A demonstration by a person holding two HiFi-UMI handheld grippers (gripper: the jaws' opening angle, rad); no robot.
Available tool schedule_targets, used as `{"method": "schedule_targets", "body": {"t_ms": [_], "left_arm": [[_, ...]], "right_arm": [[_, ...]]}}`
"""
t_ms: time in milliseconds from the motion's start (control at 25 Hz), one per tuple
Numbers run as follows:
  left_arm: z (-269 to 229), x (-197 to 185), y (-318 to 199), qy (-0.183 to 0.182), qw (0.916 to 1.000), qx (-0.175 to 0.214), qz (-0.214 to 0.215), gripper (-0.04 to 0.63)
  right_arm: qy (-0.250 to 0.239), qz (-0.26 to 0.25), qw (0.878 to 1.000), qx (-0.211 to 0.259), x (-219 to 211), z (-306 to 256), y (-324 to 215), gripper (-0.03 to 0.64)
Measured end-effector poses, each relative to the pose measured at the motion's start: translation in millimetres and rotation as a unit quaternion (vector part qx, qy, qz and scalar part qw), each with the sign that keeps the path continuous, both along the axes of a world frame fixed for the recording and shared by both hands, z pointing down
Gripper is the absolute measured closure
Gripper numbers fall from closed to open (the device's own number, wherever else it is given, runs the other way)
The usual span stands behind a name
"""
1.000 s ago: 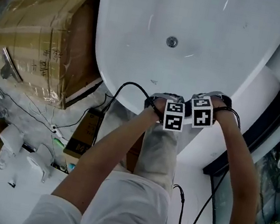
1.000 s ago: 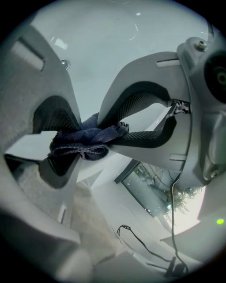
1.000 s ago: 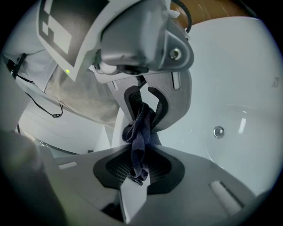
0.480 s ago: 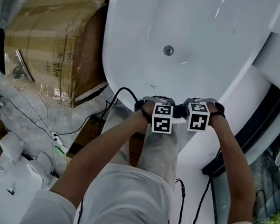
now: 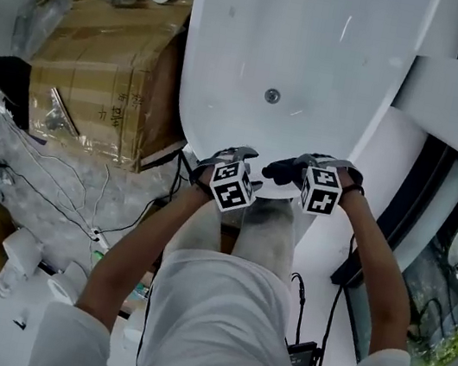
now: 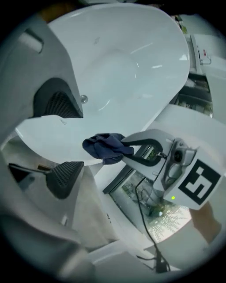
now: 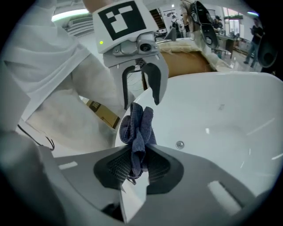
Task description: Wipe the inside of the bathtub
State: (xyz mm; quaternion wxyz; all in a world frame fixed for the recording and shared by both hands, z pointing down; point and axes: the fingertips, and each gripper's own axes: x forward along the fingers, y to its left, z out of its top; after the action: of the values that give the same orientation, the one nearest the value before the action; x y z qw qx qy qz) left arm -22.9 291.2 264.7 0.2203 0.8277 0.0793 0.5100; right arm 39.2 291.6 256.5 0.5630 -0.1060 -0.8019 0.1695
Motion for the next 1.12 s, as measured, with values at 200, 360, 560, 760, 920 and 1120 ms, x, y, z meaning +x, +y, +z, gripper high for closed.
{"method": "schedule_targets", "body": {"t_ms": [200, 360, 560, 760, 920, 1120], "left_arm": [[-44.2, -9.3, -30.2, 0.020, 0.9942, 0.012, -0.105, 0.314], [-76.0, -9.6, -47.7, 0.030, 0.9831, -0.003, -0.181, 0.452], [-116.7, -17.7, -68.3, 0.025, 0.9675, 0.022, -0.251, 0.595], [-168.8, -12.8, -90.1, 0.045, 0.9523, 0.022, -0.301, 0.595], [-216.2, -8.7, -109.2, 0.074, 0.9457, 0.047, -0.313, 0.595], [-273.5, -6.1, -132.2, 0.113, 0.9411, 0.089, -0.306, 0.595]], "right_arm": [[-0.006, 0.117, 0.993, 0.014, -10.3, -36.0, -31.9, 0.541], [-0.022, 0.199, 0.980, 0.017, -20.7, -66.3, -44.3, 0.541], [-0.046, 0.292, 0.955, 0.010, -30.1, -113.6, -52.6, 0.541], [-0.082, 0.340, 0.935, 0.050, -29.0, -178.0, -82.9, 0.540], [-0.118, 0.367, 0.918, 0.096, -25.2, -224.4, -106.8, 0.538], [-0.172, 0.436, 0.870, 0.154, -10.8, -293.4, -133.2, 0.538]]}}
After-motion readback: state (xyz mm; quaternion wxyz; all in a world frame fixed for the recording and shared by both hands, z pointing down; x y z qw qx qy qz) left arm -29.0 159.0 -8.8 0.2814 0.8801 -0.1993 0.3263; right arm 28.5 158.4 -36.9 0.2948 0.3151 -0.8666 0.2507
